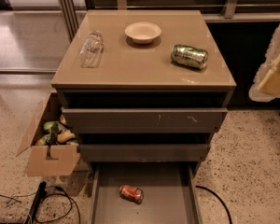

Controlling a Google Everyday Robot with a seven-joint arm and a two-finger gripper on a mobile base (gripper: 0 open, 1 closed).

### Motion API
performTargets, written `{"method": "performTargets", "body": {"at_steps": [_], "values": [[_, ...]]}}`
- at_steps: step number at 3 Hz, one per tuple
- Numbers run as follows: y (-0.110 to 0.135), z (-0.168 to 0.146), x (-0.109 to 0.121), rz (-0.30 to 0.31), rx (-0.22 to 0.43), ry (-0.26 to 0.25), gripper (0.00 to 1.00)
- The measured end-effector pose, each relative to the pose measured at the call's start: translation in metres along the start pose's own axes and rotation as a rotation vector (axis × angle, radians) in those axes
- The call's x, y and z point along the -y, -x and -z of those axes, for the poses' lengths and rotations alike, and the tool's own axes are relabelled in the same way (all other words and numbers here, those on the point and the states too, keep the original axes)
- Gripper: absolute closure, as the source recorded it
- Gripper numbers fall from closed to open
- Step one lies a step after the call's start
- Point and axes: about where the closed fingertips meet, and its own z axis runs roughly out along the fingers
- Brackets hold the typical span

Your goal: Pick coke can from bottom drawer and place on counter

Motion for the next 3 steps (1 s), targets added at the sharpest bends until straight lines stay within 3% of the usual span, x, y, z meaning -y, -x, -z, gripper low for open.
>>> {"method": "performTargets", "body": {"at_steps": [1,3], "values": [[0.006,-0.009,0.005,-0.014,-0.016,0.013,0.00],[-0.014,-0.082,-0.052,-0.102,-0.028,0.148,0.00]]}}
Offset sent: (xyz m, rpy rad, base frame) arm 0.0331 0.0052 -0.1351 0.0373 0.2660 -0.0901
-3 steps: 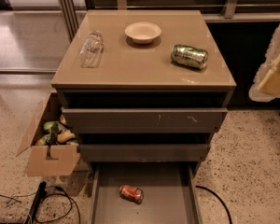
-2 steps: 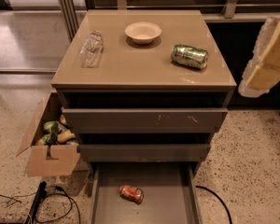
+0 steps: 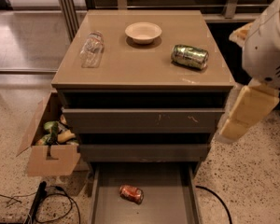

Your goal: Pick coke can from bottom drawer and place on counter

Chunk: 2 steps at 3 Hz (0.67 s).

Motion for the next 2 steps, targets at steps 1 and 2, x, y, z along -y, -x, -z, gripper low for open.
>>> {"method": "performTargets", "body": {"at_steps": [1,2], "values": [[-0.0649,-0.0122,-0.0455,-0.040,0.020,0.023,0.00],[-0.0652,-0.0137,-0.0458,-0.041,0.021,0.023,0.00]]}}
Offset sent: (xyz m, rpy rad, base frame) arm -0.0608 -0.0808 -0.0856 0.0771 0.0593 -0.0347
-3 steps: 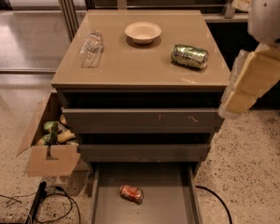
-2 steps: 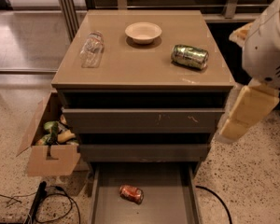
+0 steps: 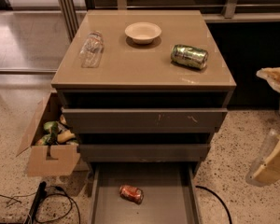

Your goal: Pick coke can from bottom drawer and place on counter

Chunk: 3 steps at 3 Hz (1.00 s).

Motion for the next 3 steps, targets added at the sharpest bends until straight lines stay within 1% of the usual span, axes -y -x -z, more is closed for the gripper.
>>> {"method": "performTargets", "body": {"at_steps": [1,2,3], "values": [[-0.010,-0.034,-0.005,-0.036,0.016,0.011,0.00],[-0.036,-0.091,-0.014,-0.091,0.081,0.046,0.00],[-0.055,-0.147,-0.019,-0.117,0.152,0.087,0.00]]}}
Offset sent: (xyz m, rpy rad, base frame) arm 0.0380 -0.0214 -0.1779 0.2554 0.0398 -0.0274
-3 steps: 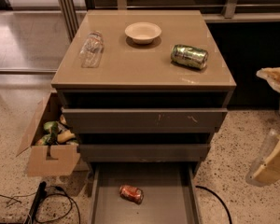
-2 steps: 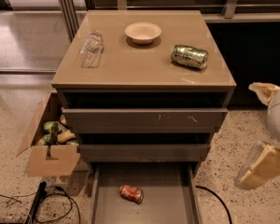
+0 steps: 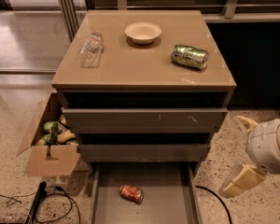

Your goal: Pick coke can from bottom drawer and place on counter

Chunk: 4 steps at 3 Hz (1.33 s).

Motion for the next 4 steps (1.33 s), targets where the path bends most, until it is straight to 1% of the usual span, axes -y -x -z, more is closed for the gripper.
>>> {"method": "performTargets", "body": {"at_steps": [1,2,3,4], "values": [[-0.016,-0.035,0.001,-0.007,-0.037,0.054,0.00],[-0.016,-0.035,0.001,-0.007,-0.037,0.054,0.00],[-0.008,-0.064,-0.001,0.021,-0.016,0.068,0.00],[-0.005,-0.109,-0.007,0.045,0.036,0.114,0.00]]}}
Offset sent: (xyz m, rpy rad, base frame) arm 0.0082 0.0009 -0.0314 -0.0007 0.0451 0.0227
